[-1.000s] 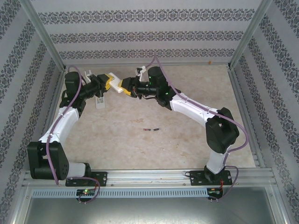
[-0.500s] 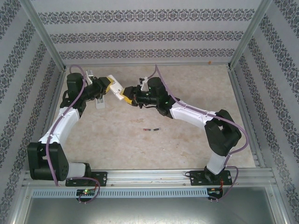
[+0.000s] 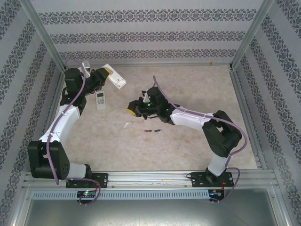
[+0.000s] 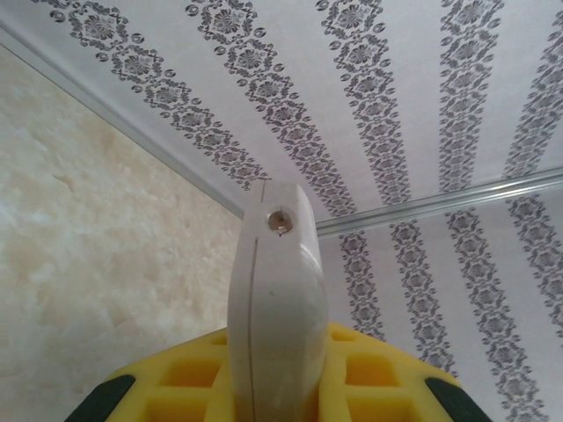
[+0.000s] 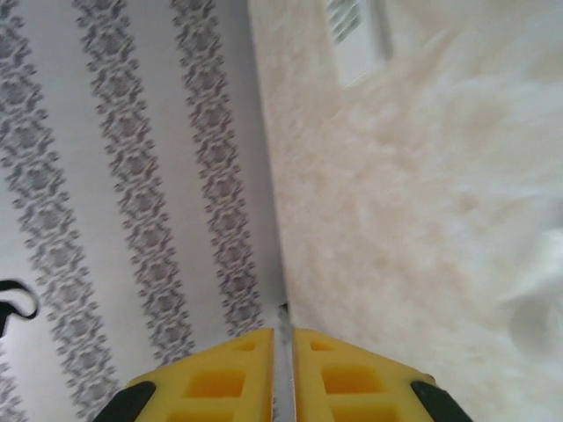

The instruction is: Load the batteries into the remote control

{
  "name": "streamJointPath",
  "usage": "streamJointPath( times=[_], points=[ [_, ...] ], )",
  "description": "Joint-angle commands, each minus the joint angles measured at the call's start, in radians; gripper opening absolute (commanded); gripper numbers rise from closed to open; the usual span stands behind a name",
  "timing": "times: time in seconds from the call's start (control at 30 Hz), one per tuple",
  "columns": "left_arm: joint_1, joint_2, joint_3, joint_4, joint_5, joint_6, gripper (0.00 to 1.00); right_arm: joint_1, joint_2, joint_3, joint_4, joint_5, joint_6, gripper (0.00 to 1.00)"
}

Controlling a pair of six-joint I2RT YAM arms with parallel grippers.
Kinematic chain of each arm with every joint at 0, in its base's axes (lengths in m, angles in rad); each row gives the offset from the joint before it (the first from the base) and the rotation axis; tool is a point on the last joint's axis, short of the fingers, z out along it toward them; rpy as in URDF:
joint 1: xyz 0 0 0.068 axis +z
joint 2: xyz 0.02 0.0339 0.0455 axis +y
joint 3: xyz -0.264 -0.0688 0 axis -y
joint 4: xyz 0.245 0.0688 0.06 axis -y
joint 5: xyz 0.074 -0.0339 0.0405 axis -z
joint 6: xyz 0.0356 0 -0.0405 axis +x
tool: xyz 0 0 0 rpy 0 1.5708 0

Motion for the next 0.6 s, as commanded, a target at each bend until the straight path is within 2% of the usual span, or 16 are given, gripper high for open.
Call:
streamJointPath(
  times=[0.0, 0.13, 0.23, 0.33, 0.43, 0.5, 0.53, 0.57],
  points=[
    [-0.024, -0.016, 0.027, -0.099, -0.011, 0.159, 0.00, -0.117, -0.037, -0.021, -0.195, 0.131, -0.274, 0.13],
    [-0.034, -0.056, -0.051, -0.132, -0.012, 0.180, 0.00, -0.226, 0.079, 0.095, -0.404, 0.109, -0.483, 0.12],
    [-0.040, -0.085, -0.076, -0.204, -0.020, 0.258, 0.00, -0.231, 0.051, 0.126, -0.406, 0.098, -0.561, 0.20],
    [-0.053, -0.096, -0.107, -0.225, -0.015, 0.288, 0.00, -0.194, -0.033, 0.125, -0.360, 0.091, -0.678, 0.45],
    [-0.081, -0.085, -0.118, -0.204, 0.002, 0.284, 0.00, -0.090, -0.129, 0.138, -0.345, 0.134, -0.952, 0.68],
    [-0.107, -0.071, -0.104, -0.204, 0.016, 0.295, 0.00, -0.020, -0.167, 0.133, -0.327, 0.174, -1.135, 0.91],
    [-0.123, -0.061, -0.090, -0.209, 0.020, 0.305, 0.00, 0.012, -0.170, 0.138, -0.318, 0.199, -1.197, 0.98],
    [-0.135, -0.054, -0.079, -0.217, 0.021, 0.316, 0.00, 0.023, -0.162, 0.153, -0.316, 0.210, -1.220, 0.98]
  ],
)
